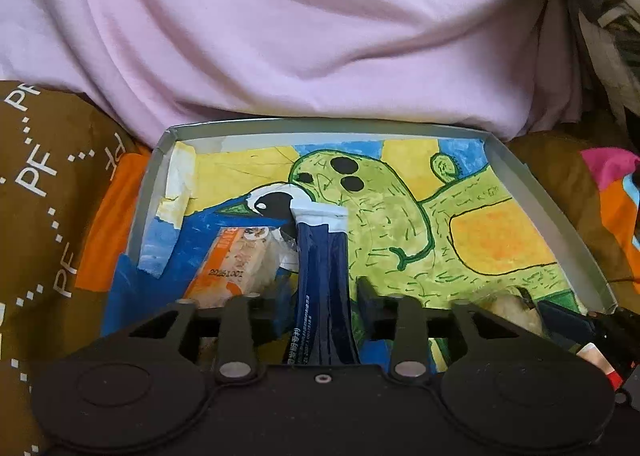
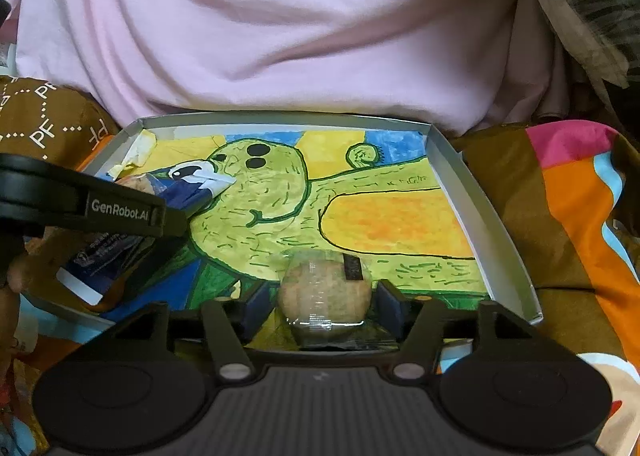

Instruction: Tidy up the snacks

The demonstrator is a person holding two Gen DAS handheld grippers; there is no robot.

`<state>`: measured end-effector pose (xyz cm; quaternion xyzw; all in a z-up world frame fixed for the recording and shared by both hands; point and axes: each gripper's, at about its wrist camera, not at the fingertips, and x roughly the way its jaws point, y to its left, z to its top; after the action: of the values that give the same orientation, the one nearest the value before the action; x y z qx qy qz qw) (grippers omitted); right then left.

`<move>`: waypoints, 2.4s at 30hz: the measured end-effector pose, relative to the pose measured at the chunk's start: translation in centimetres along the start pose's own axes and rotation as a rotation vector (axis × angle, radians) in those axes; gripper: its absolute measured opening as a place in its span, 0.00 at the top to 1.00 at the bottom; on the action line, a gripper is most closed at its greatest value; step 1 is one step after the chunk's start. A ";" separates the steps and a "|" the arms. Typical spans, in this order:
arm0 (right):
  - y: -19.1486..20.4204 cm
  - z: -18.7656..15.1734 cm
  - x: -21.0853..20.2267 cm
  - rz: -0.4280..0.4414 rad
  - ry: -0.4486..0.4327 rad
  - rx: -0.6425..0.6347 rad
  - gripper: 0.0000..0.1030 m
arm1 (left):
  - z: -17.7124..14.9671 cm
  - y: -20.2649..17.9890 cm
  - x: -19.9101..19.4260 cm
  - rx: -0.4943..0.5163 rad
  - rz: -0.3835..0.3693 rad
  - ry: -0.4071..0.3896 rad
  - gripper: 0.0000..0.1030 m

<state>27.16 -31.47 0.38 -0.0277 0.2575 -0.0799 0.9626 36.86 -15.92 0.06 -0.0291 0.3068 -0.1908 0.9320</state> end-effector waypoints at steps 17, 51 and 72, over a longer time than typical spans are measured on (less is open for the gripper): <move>-1.5 1.0 -8.1 0.004 -0.167 0.064 0.00 | -0.2 -0.5 -9.3 0.011 0.046 -0.171 0.05; 2.7 -8.8 -27.2 0.125 -0.296 0.038 0.00 | -13.0 2.3 -29.3 0.046 0.143 -0.301 0.01; 6.8 -15.4 -24.9 0.240 -0.028 -0.053 0.00 | -20.5 5.9 -27.9 0.022 0.186 -0.053 0.01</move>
<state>-0.93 -20.75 -1.39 -0.0232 0.2476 0.0432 0.9676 6.31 1.28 -1.93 0.0048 0.2814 -0.1057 0.9537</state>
